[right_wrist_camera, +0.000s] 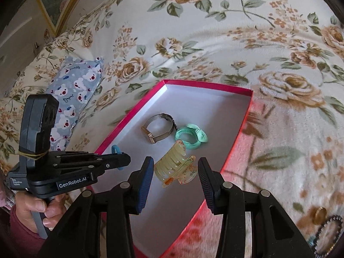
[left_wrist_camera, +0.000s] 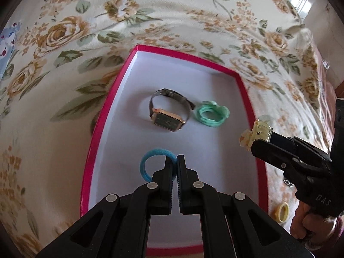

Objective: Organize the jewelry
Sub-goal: 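Carry the blue tie and yellow clip into the box and release both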

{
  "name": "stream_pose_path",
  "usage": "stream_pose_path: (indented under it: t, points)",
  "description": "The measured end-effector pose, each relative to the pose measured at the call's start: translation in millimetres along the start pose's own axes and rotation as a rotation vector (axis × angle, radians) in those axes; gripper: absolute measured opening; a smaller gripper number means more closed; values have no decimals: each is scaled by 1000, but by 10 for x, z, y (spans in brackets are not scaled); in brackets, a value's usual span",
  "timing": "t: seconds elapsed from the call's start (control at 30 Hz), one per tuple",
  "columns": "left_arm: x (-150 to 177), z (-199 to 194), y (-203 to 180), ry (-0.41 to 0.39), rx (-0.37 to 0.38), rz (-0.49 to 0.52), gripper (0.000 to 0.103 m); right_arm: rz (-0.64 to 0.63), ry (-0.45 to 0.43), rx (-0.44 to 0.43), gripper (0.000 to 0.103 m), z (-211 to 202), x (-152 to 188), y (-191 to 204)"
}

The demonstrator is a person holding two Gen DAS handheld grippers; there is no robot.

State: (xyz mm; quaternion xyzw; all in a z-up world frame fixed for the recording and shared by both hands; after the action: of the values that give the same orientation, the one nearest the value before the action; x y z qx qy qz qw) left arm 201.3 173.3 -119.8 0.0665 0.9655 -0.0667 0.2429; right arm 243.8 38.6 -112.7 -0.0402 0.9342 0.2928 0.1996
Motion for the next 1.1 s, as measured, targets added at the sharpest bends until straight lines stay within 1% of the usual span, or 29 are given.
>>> stream_pose_path:
  t: [0.2, 0.33, 0.47, 0.57, 0.67, 0.7, 0.73, 0.8, 0.93, 1.0, 1.07, 1.1]
  points:
    - [-129, 213, 75, 42, -22, 21, 3, -10, 21, 7, 43, 174, -25, -2]
    - [-140, 316, 76, 67, -20, 31, 3, -14, 31, 7, 43, 263, -32, 3]
    - [-173, 364, 85, 71, -17, 25, 4, -12, 51, 10, 43, 343, 3, -14]
    - [-177, 380, 67, 75, -24, 29, 6, -17, 51, 10, 43, 351, -2, -5]
    - [-187, 381, 37, 74, -22, 39, 14, -29, 57, 13, 44, 363, 5, 9]
    - [-190, 380, 35, 73, -28, 43, 18, -31, 57, 15, 44, 365, 6, 11]
    - [-195, 379, 36, 72, -43, 51, 20, -32, 58, 15, 45, 364, 7, 11]
    - [-182, 369, 18, 72, -57, 60, 21, -33, 60, 14, 45, 368, 5, 12]
    - [-168, 358, 8, 73, -55, 62, 21, -37, 66, 15, 45, 386, -1, 19]
    - [-162, 347, 12, 75, -53, 56, 23, -39, 67, 17, 45, 391, -1, 24]
    - [-158, 331, 18, 79, -54, 52, 34, -37, 71, 18, 45, 396, -1, 25]
    - [-155, 321, 22, 81, -59, 51, 43, -38, 71, 18, 45, 396, 1, 24]
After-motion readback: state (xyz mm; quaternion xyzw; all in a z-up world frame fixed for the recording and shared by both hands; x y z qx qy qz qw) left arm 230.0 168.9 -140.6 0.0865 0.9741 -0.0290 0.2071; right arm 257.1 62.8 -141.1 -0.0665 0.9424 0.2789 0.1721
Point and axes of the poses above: each gripper's, at about its wrist camera, not at the fingertips, and z roughly the way its jaws point, y to its left, x to its underside, the point moved 7 cm from there along z, roughly the way its jaws point, and after that the axes turned 14 degrees about z, right-handed, at the moved point
